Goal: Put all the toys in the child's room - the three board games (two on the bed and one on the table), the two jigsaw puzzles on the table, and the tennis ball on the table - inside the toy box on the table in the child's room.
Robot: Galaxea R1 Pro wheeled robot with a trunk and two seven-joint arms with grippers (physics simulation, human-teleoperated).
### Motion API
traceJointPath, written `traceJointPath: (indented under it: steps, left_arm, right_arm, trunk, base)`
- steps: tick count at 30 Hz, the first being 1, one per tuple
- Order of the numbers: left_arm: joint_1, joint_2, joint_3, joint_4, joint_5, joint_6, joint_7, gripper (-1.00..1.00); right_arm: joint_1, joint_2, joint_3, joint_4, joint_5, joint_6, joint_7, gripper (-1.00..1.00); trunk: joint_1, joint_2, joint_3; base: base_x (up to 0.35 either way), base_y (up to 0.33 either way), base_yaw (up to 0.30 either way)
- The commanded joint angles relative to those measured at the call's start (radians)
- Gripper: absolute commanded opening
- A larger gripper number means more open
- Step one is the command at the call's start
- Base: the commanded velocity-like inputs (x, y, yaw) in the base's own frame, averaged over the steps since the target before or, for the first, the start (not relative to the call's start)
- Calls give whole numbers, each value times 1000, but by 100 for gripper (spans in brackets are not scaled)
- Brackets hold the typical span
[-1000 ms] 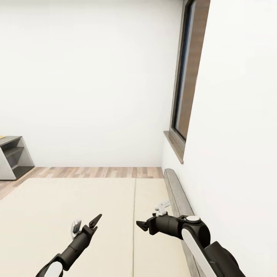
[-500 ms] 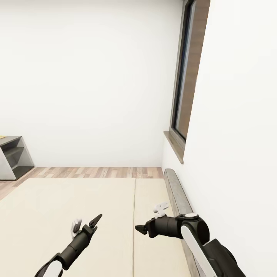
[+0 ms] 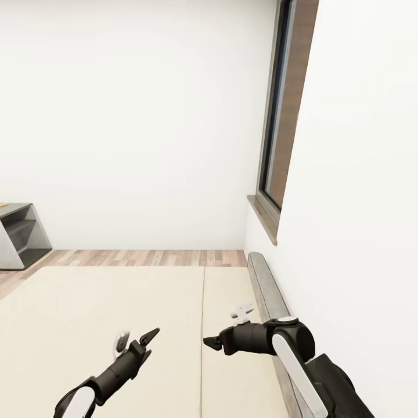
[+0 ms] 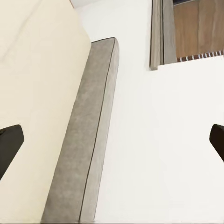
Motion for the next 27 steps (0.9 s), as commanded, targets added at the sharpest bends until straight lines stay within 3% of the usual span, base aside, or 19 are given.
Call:
traceJointPath:
  steps: [1,3,7,16,27]
  left_arm:
    - [-6,1,2,0,5,27,5,100]
    - [-19,7,1,2,0,81,19,100]
    - [-27,11,0,3,-2,112,27,100]
    - [-32,14,-2,3,-4,136,47,100]
    - [-35,13,-4,3,-3,144,146,100]
  right_arm:
    - [-4,-2,0,1,2,2,10,100]
    - [-9,-6,-2,5,-25,2,10,100]
    - [-13,-9,-5,8,-45,2,10,100]
    - [-15,-13,-8,9,-59,2,10,100]
    - [-16,-10,-39,28,-68,2,14,100]
  trunk:
    - [0,-2,-3]
    - [0,-2,-6]
    - [0,-2,-12]
    - [0,-2,-26]
    - [0,-2,-44]
  base:
    - [0,0,0]
    - [0,0,0]
    - [0,0,0]
    - [0,0,0]
    - [0,0,0]
